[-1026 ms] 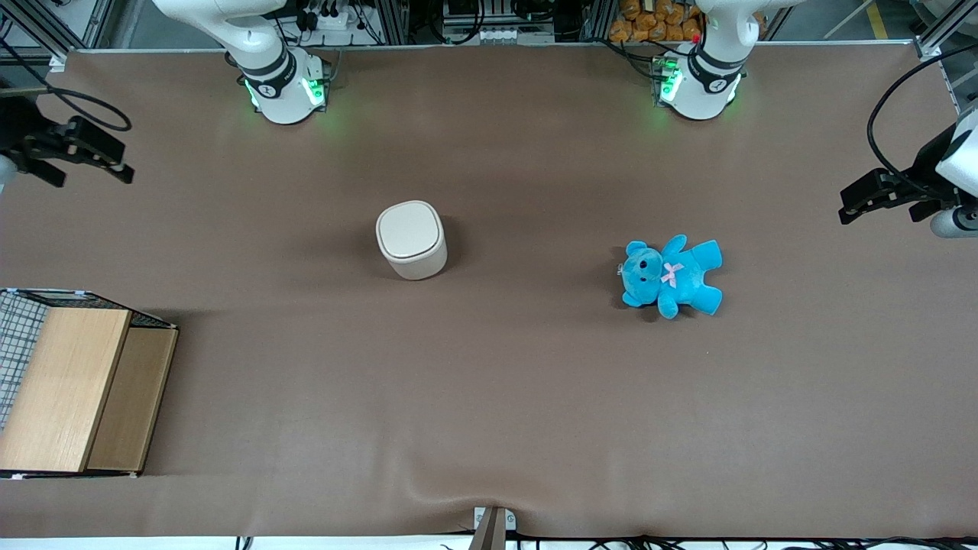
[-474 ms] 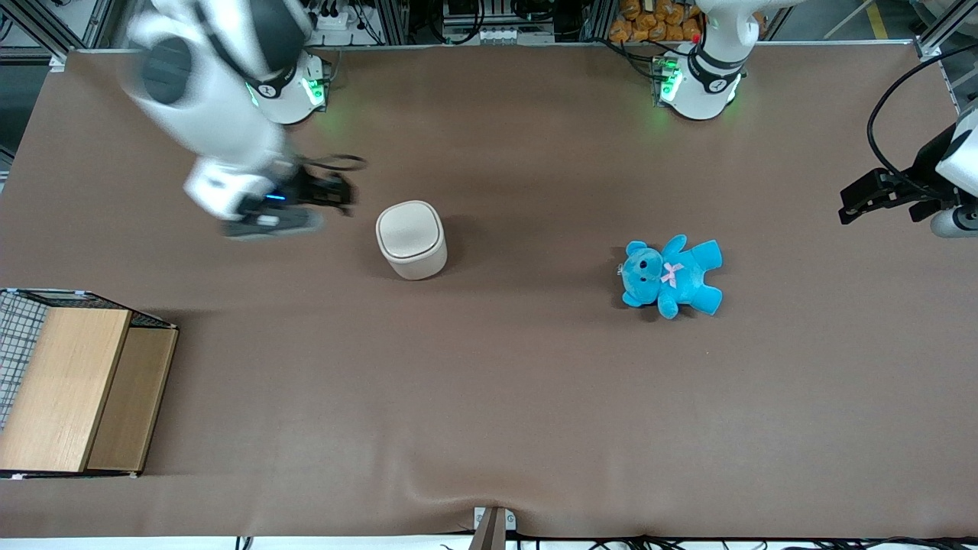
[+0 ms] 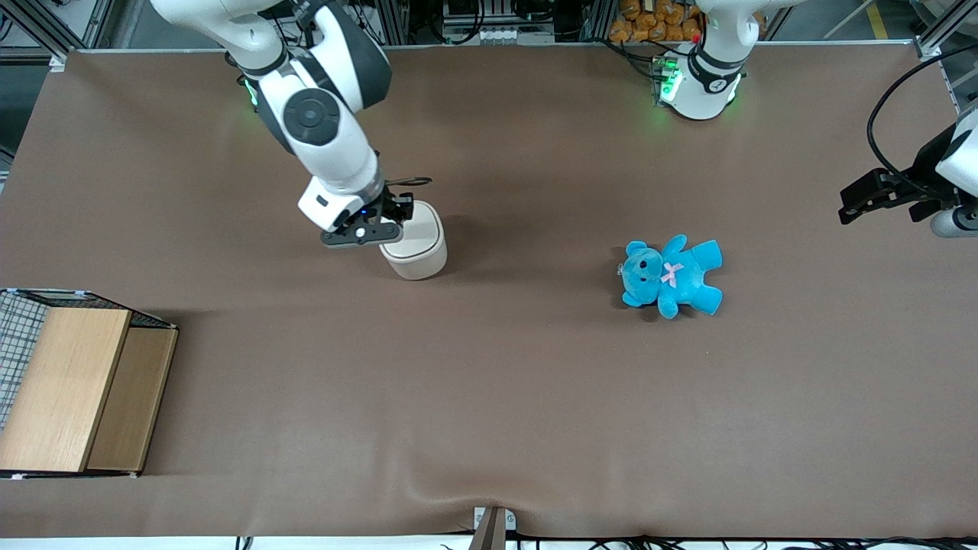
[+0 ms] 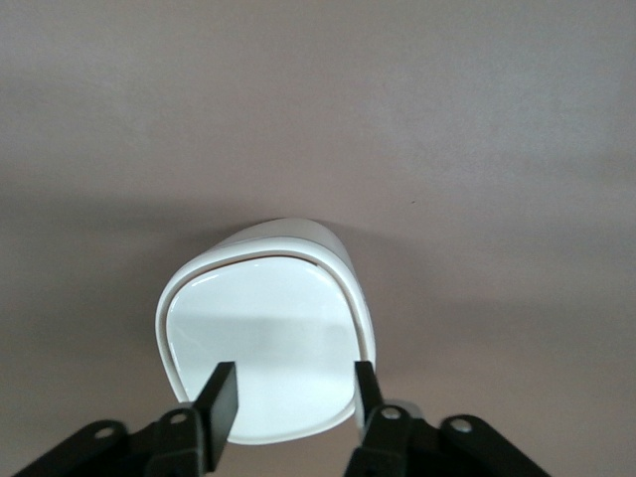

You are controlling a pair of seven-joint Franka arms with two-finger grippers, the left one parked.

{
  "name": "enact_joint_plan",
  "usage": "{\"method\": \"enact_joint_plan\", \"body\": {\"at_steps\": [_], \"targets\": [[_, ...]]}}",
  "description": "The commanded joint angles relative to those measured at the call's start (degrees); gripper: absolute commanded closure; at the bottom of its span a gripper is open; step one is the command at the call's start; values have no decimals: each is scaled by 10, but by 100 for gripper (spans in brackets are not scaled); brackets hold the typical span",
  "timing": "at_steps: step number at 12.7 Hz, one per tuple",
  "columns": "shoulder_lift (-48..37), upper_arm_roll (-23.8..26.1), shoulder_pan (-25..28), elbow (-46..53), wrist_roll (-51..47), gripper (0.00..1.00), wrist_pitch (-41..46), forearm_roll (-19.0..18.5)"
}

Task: Open trash can with right arm
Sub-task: 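Move the right gripper over the white trash can's lid, then close the right gripper on the lid and lift it off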

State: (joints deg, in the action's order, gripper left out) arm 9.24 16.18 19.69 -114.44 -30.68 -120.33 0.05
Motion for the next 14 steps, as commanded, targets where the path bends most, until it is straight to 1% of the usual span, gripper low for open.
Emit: {"method": "enact_joint_plan", "body": {"at_steps": [1, 2, 3, 4, 6, 8, 14], "targets": [[18, -1, 23, -3, -30, 75, -18, -26], [18, -1, 23, -3, -31, 85, -16, -26], [18, -1, 22, -3, -31, 98, -12, -26], [18, -1, 21, -3, -34, 100, -10, -26], [17, -4, 16, -13, -38, 100, -7, -28], [17, -4, 15, -25, -38, 100, -7, -46], [24, -5, 12, -35, -39, 100, -16, -55]]}}
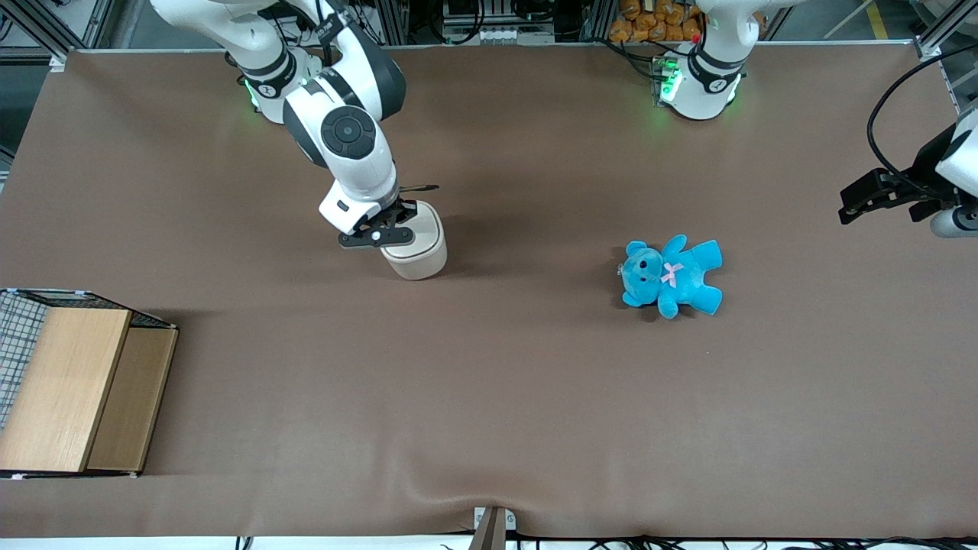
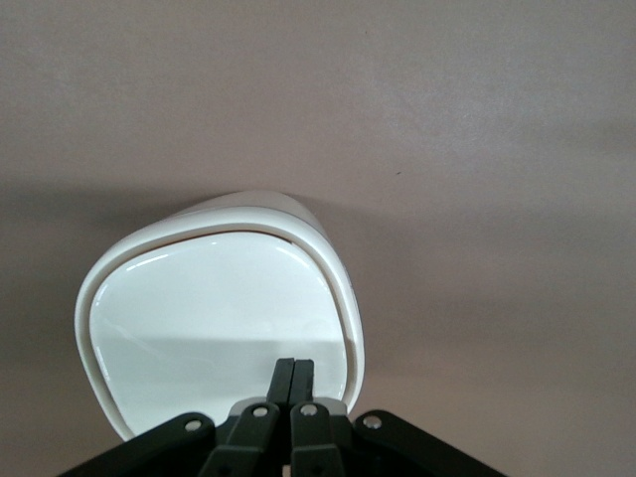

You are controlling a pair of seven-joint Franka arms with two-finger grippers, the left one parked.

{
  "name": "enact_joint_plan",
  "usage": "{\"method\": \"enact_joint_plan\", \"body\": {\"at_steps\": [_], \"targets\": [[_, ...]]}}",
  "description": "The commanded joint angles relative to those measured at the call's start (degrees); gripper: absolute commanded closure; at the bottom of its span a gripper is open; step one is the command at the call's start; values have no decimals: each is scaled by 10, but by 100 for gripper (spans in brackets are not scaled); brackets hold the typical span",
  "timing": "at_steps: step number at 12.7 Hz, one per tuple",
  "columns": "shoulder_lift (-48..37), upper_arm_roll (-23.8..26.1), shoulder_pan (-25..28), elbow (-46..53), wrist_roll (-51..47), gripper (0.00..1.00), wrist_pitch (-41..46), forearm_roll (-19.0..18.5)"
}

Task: Open trash can with right arm
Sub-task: 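Close the right gripper on the lid and lift it off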

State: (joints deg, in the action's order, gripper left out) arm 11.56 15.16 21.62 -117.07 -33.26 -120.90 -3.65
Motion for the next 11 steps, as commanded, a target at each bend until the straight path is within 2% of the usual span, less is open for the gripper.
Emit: {"method": "enact_joint_plan", "body": {"at_steps": [1, 11], "targets": [[3, 4, -7, -9, -13, 100, -13, -19], [26, 0, -6, -14, -19, 100, -44, -26]]}}
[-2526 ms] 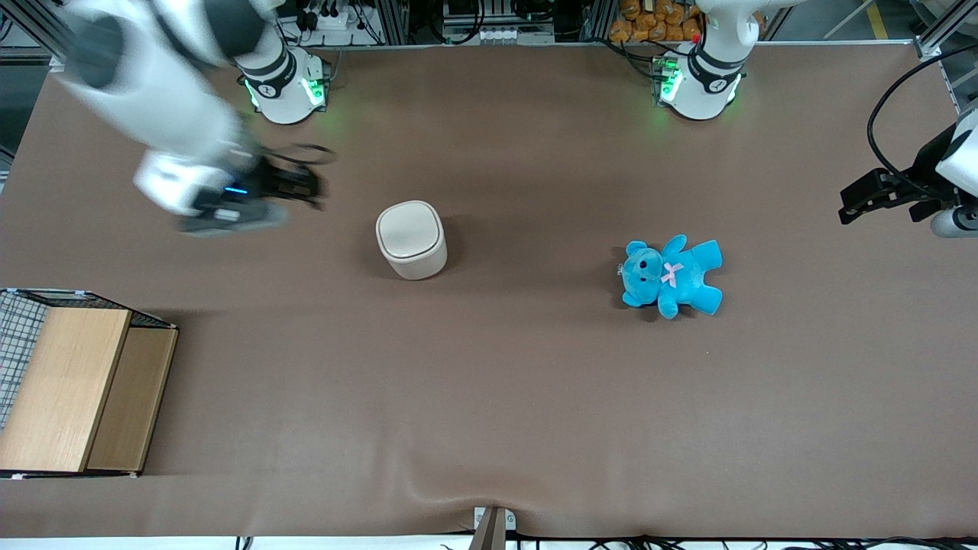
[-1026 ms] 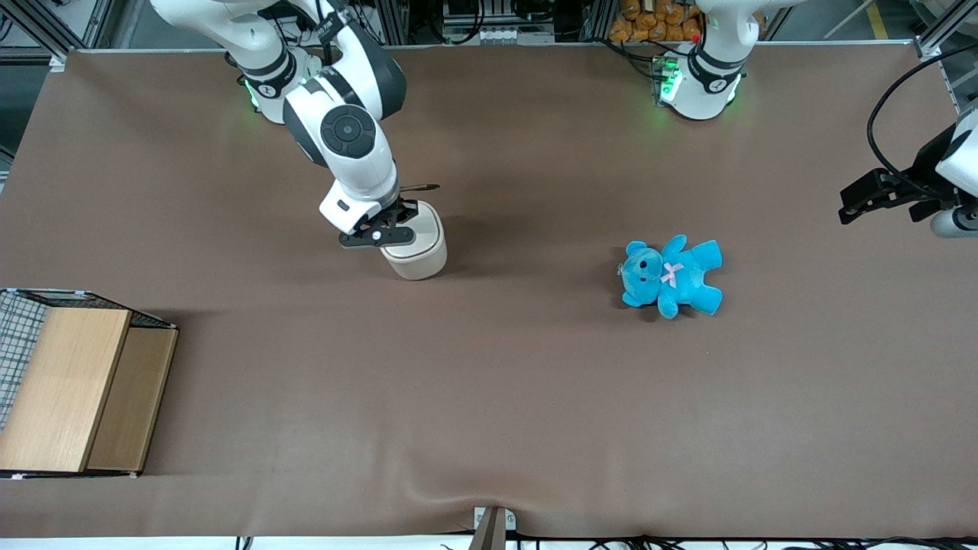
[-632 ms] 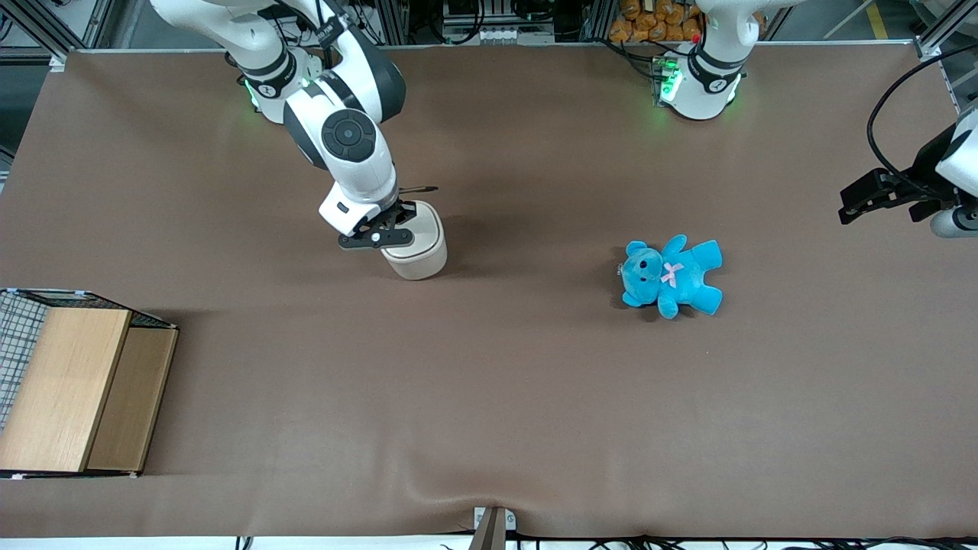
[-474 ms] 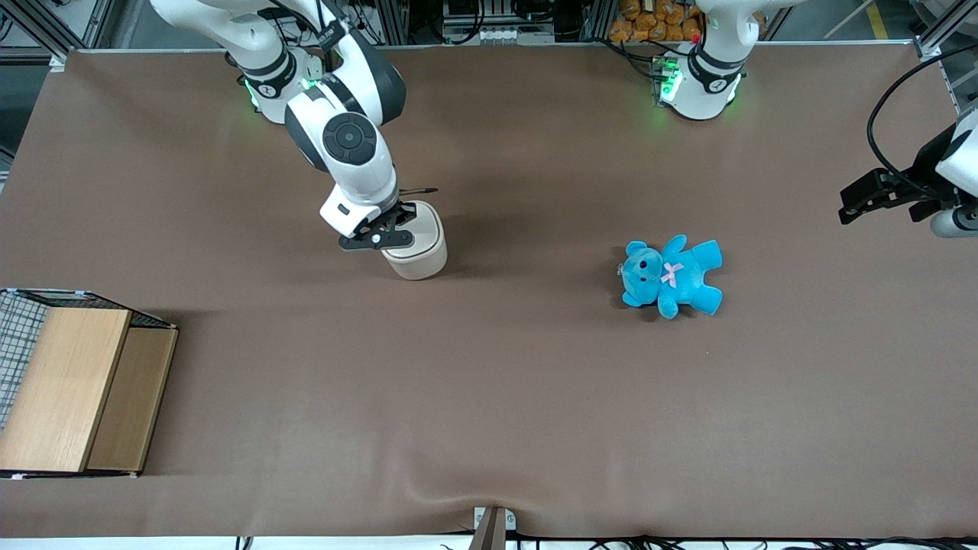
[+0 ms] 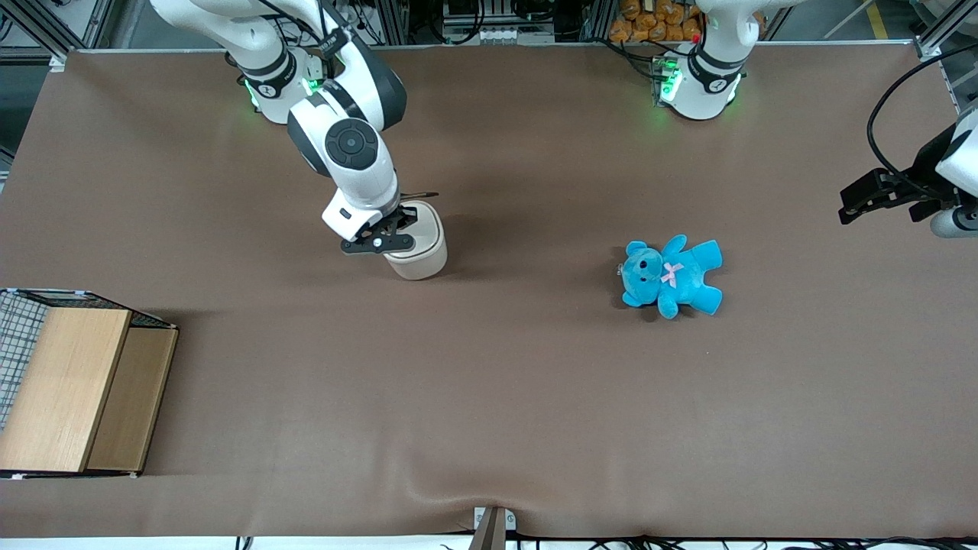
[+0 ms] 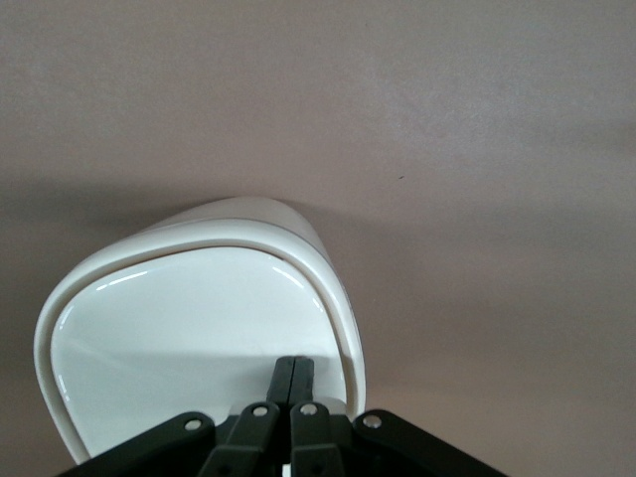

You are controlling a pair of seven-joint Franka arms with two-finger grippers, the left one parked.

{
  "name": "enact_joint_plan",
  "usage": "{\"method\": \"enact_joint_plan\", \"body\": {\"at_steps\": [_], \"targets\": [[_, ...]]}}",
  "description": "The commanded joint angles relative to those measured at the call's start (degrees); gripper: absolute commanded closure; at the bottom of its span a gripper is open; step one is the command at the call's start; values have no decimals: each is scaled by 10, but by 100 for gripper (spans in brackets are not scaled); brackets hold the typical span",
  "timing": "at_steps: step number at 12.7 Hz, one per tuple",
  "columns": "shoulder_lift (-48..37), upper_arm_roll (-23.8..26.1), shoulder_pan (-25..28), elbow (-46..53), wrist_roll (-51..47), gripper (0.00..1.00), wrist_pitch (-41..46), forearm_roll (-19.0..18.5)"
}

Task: Open trash can with right arm
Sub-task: 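Close the right gripper on the lid and lift it off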

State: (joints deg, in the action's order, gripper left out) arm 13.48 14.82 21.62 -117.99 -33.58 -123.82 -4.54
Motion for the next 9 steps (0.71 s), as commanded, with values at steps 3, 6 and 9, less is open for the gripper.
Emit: {"method": "enact_joint_plan", "body": {"at_steps": [3, 6, 9], "targets": [[13, 2, -3, -13, -32, 100, -35, -19], [20, 2, -3, -18, -38, 100, -46, -27], [10, 2, -6, 6, -35, 100, -18, -26]]}}
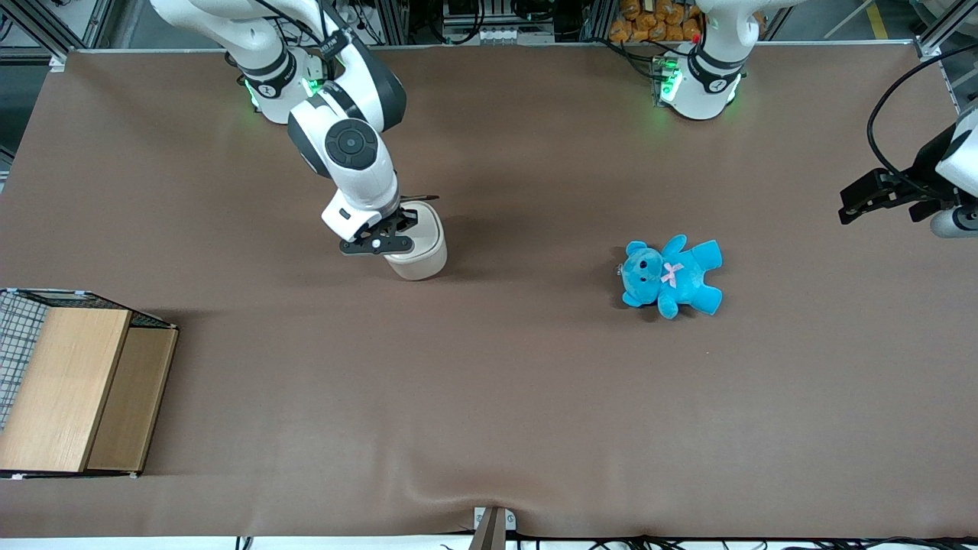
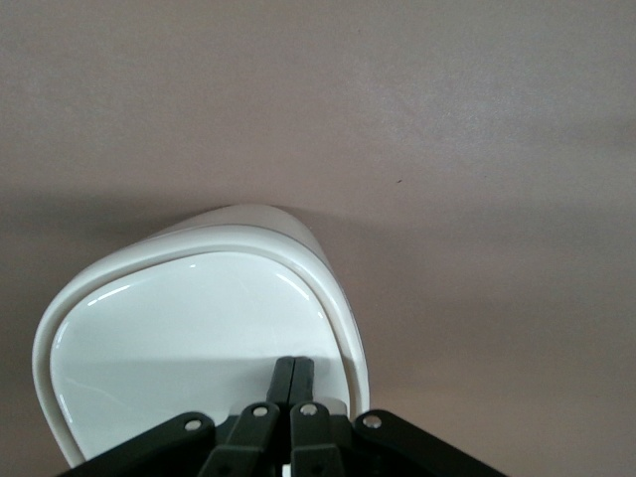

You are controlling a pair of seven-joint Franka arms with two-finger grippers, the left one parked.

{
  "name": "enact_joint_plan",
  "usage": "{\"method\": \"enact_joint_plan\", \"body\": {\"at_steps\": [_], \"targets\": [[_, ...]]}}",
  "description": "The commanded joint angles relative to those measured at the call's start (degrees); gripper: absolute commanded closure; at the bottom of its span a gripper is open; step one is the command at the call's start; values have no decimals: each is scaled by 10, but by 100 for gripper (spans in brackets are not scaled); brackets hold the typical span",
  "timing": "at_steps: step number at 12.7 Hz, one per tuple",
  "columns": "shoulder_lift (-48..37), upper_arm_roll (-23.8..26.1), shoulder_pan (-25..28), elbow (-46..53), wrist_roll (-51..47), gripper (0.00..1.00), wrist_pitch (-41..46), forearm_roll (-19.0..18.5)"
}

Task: Open trash can with right arm
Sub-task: 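Carry the lid away from the can with the right gripper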

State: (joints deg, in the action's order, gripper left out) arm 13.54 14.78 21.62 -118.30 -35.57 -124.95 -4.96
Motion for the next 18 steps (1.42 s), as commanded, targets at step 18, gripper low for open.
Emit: {"method": "enact_joint_plan", "body": {"at_steps": [18], "targets": [[-164, -193, -120, 232, 373, 100, 351, 13]]}}
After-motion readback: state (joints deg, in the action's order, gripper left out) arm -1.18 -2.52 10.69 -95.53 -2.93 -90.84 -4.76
